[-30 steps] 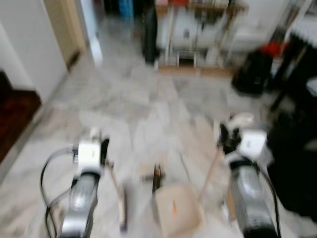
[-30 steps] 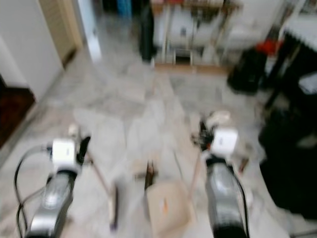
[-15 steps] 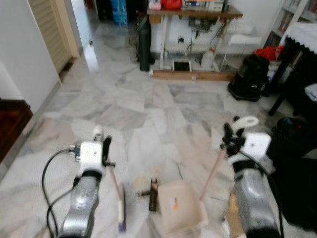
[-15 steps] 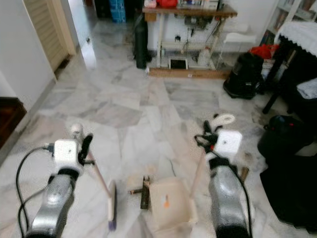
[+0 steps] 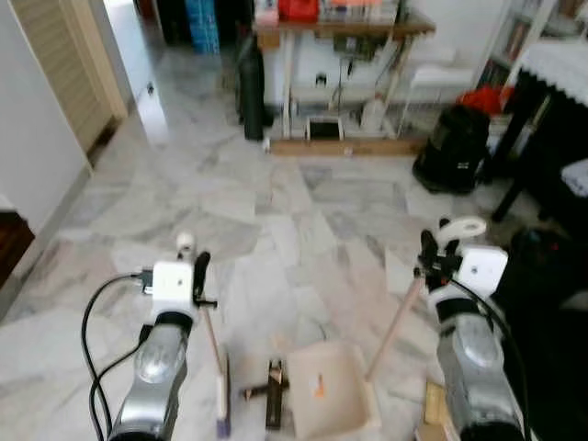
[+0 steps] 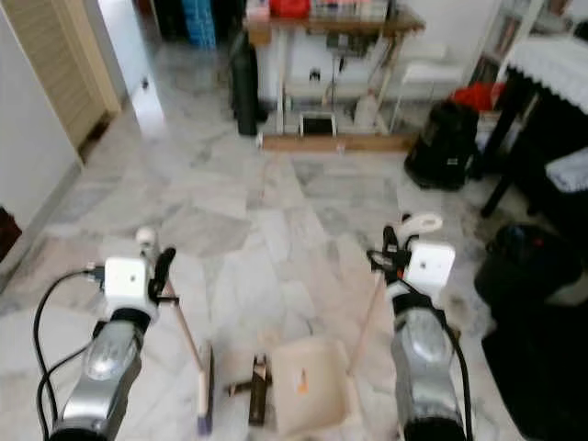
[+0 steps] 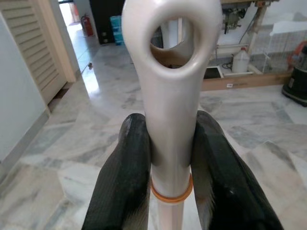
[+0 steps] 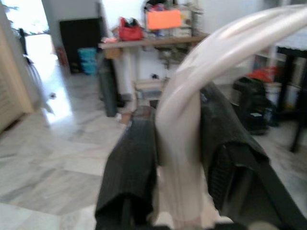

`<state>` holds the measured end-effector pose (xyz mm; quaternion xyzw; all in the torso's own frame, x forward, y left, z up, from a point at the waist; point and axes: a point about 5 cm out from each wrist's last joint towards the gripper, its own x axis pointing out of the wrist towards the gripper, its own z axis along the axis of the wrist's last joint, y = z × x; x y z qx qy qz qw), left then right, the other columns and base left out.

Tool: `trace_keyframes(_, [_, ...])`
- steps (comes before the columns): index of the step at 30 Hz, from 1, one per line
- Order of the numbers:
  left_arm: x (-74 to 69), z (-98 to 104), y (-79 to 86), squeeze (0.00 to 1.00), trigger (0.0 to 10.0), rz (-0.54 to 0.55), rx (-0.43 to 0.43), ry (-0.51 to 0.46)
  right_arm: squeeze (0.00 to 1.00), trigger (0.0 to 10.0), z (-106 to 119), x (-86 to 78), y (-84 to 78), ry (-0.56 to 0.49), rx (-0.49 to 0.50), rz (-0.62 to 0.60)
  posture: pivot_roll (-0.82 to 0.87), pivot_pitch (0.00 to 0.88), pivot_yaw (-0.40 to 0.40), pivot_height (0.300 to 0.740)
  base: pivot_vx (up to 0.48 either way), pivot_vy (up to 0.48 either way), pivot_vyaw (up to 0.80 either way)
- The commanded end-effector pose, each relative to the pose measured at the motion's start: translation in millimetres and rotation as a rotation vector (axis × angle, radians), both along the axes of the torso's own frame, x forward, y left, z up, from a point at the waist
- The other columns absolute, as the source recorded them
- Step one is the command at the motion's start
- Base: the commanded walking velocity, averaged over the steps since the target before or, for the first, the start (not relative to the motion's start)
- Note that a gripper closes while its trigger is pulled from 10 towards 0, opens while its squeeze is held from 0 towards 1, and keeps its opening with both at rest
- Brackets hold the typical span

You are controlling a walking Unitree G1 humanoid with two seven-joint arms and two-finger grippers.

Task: Sweep floor

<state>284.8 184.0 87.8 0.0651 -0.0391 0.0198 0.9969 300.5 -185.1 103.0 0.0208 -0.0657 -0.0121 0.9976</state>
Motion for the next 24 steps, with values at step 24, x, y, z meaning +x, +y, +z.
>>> trace_keyframes(24, [5.0,14,2.4,0.0,10.0,-0.07,0.016,-0.021,0.0,10.0,-12,-0.2,-9.2,0.019,-0.051,-0.075,-0.01,0.0,0.011,0.74,0.048,0.0,0.0])
